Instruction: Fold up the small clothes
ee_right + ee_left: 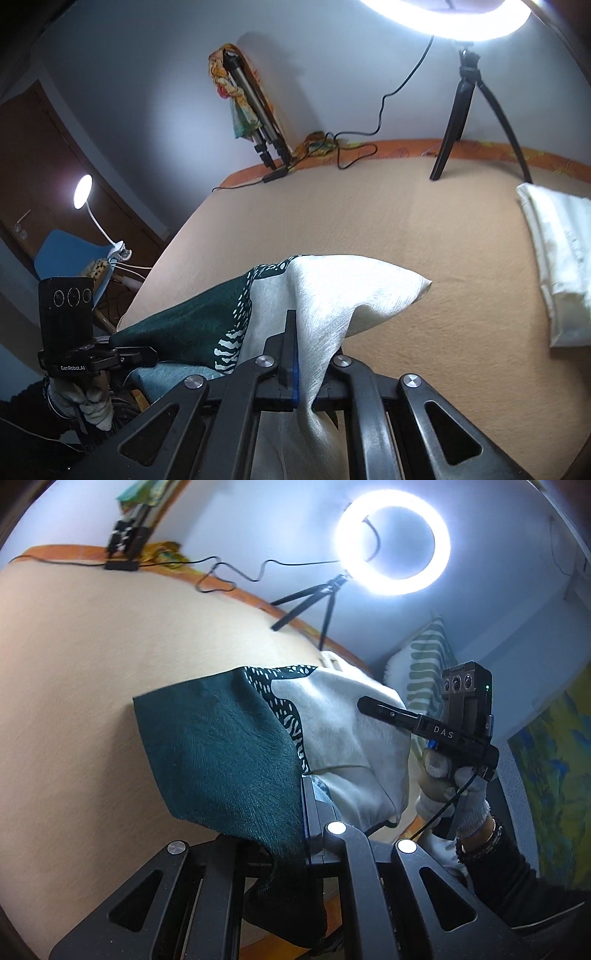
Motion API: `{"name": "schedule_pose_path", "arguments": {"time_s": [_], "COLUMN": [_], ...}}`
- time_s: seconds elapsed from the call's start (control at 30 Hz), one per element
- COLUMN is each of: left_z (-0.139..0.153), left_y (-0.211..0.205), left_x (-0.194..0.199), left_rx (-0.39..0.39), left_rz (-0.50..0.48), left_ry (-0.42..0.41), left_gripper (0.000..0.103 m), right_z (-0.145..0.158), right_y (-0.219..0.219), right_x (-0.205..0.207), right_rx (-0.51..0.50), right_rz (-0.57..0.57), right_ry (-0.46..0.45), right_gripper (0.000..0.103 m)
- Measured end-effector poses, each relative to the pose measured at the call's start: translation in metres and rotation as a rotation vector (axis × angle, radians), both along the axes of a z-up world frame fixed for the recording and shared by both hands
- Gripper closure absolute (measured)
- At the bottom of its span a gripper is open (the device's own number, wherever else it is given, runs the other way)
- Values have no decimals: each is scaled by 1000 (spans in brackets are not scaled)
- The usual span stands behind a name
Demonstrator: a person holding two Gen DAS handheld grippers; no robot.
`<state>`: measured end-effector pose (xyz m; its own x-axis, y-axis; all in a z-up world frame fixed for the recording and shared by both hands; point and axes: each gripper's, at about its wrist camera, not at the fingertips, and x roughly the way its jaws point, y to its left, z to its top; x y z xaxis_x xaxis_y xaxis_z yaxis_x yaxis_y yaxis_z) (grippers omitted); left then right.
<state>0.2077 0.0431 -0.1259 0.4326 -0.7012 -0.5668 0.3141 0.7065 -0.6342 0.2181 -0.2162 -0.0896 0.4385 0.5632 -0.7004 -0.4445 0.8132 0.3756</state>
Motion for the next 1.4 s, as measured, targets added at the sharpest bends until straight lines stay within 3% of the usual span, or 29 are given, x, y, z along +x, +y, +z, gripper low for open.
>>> {"name": "schedule_pose_path", "arguments": {"time_s": [0.37, 0.87, 1.13, 1.4], "left_z": [24, 46, 49, 24], "left_y": [-72, -184, -246, -285], "left_x": [44, 120, 142, 151], "left_rx": [-5, 21, 30, 24], "left_rz": [-100, -207, -248, -272], "left_ry": [-74, -230, -290, -291], "left_gripper": [96, 96, 96, 96], "right_z": [47, 100, 103, 80], "right_y": [-57, -164, -217, -265], "right_x": [18, 76, 102, 129], "right_rx": [-70, -130, -168, -147], "right_rz": [-48, -143, -169, -182], "right_ry": [-71, -187, -206, -170], "right_gripper": [102, 102, 102, 102]}}
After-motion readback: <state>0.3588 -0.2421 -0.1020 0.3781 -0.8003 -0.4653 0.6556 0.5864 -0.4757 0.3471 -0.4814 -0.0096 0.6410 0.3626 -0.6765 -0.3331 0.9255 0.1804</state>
